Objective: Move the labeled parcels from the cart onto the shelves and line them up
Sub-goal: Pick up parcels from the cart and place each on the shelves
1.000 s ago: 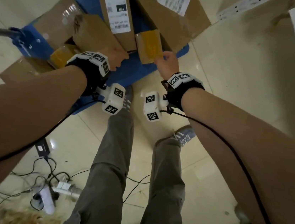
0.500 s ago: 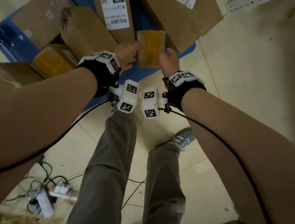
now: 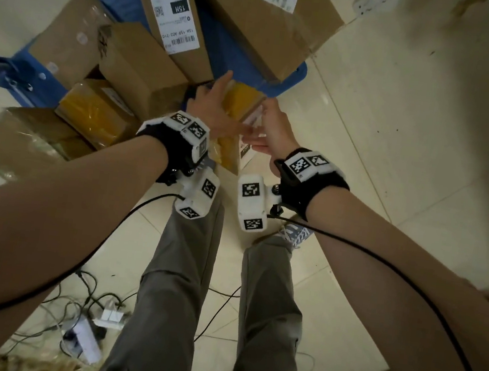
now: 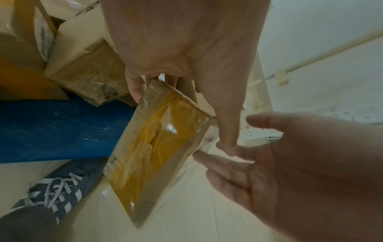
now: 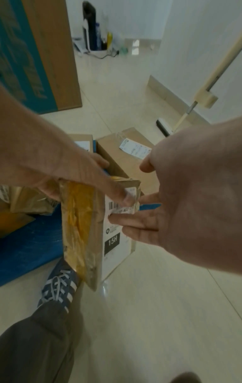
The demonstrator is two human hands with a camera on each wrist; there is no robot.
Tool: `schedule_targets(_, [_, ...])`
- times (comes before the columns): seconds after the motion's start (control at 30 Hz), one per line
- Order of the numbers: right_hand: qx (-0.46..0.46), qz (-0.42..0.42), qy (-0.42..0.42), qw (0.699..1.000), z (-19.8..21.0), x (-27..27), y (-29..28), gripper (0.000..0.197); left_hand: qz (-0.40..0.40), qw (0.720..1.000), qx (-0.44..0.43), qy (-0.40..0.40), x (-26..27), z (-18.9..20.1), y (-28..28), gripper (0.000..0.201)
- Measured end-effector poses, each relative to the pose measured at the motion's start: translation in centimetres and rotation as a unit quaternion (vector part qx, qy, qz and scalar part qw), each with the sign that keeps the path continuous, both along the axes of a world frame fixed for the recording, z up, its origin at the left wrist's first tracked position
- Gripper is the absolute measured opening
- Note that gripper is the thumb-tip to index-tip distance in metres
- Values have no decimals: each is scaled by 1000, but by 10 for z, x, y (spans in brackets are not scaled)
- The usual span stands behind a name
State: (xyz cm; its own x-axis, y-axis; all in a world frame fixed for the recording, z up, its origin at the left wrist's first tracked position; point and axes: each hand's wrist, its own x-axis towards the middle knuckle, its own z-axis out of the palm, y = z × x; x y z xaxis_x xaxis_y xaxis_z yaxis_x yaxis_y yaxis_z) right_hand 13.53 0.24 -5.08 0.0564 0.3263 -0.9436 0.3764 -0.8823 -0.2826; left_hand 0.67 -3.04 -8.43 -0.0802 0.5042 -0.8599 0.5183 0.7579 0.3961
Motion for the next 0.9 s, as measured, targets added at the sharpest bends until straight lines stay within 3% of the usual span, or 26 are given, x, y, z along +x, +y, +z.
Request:
schedule_targets(0.13, [-6,-41,58,997,36,34,-6,26,-14,999,-30,23,19,5,-7,124])
schedule_targets(0.27, [8,-53,37,998,43,80,-19,17,154,985,-39,-65,31,14,-11,130])
schedule_targets(0.3, [9,-57,7,998,41,96,-24,23,202,975,-42,-86,37,17,-11,127])
schedule_targets(0.37, [-9,-84,-34,996,35,124,-36,53,261,956,-48,-126,46,26,-11,106])
schedule_targets(0.47, [-54,-145,26,988,35,161,-56,85,304,932,-54,-192,63,39,-15,75])
schedule_targets(0.53, [-63,-177,105,977,36,178,-66,81,302,925,-65,-224,76,46,-20,57])
schedule_targets(0.67, [-49,-225,185,956,35,191,-82,56,266,926,-81,-256,100,42,-34,53])
schedule_targets(0.77, [-28,-230,153,961,31,196,-90,75,240,938,-75,-238,114,34,-46,50])
schedule_targets(0.9, [43,-186,31,981,26,196,-93,90,166,973,-49,-152,122,21,-55,86])
